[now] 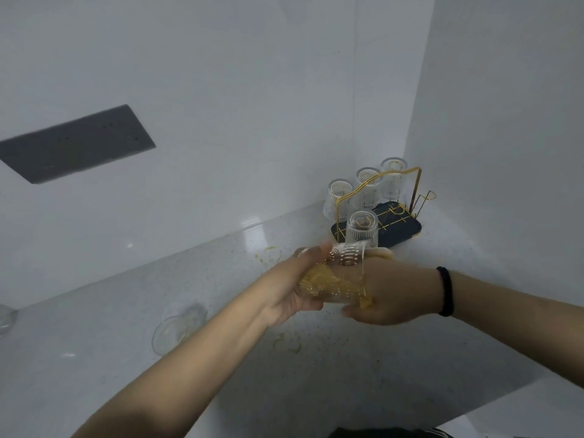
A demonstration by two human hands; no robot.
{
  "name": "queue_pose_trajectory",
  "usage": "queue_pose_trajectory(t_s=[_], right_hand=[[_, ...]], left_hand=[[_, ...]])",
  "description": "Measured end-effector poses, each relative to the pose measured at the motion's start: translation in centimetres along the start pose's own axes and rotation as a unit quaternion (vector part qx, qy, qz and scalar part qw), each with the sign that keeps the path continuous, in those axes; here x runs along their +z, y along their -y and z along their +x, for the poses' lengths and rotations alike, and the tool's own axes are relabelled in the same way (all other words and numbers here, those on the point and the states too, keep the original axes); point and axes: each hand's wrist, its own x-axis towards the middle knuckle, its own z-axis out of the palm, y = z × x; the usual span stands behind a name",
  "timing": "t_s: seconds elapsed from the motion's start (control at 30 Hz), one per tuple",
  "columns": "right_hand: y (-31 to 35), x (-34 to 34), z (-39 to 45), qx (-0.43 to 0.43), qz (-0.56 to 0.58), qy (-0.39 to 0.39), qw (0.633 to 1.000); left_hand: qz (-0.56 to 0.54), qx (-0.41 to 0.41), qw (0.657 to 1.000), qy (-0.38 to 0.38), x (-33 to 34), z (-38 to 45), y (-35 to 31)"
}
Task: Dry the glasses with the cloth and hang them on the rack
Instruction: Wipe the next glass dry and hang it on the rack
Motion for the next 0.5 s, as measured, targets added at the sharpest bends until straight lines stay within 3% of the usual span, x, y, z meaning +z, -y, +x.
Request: queue_pose_trajectory(t_s=[0.03,0.1,0.17,0.2,0.23,0.27,0.3,0.37,0.43,0.5], right_hand=[[-0.1,-0.1,0.1,-0.002,0.002,-0.007,1.000],[-0.7,-1.2,-0.1,0.062,0.222,-0.018,0.973],[-1.9,-2.3,-0.4,0.130,0.509,-0.027,0.850],[-2.5,-2.3,-0.7,0.154,0.586,-0.015,0.795],[-2.8,-2.1,-0.8,0.163,0.623,-0.007,0.765],[-2.7,-2.1,-0.9,0.160,0.631,0.001,0.759],[-2.4,-2.2,-0.8,0.152,0.612,0.009,0.776],[-1.1,-2.9,-1.2,0.113,0.483,0.036,0.868],[-0.2,-2.9,-1.5,0.084,0.241,0.070,0.964],[-0.1,-2.1,-1.5,0.046,0.017,0.068,0.996]], left_hand=[[0.007,-0.004,1.000,0.004,-0.1,0.0,0.0],[0.005,0.048,0.999,0.019,-0.4,0.3,0.3],[0.082,0.151,0.985,0.012,-1.1,0.5,0.9],[0.128,0.198,0.972,-0.001,-1.1,0.7,1.3],[0.148,0.222,0.964,-0.014,-1.1,0.8,1.6],[0.130,0.223,0.966,-0.011,-0.9,0.6,1.7],[0.085,0.204,0.975,0.003,-0.8,0.6,1.7],[0.000,0.153,0.987,0.046,-0.6,0.4,1.2],[-0.022,0.093,0.993,0.061,-0.5,-0.1,0.4],[-0.024,0.025,0.997,0.071,-0.5,-0.1,-0.3]])
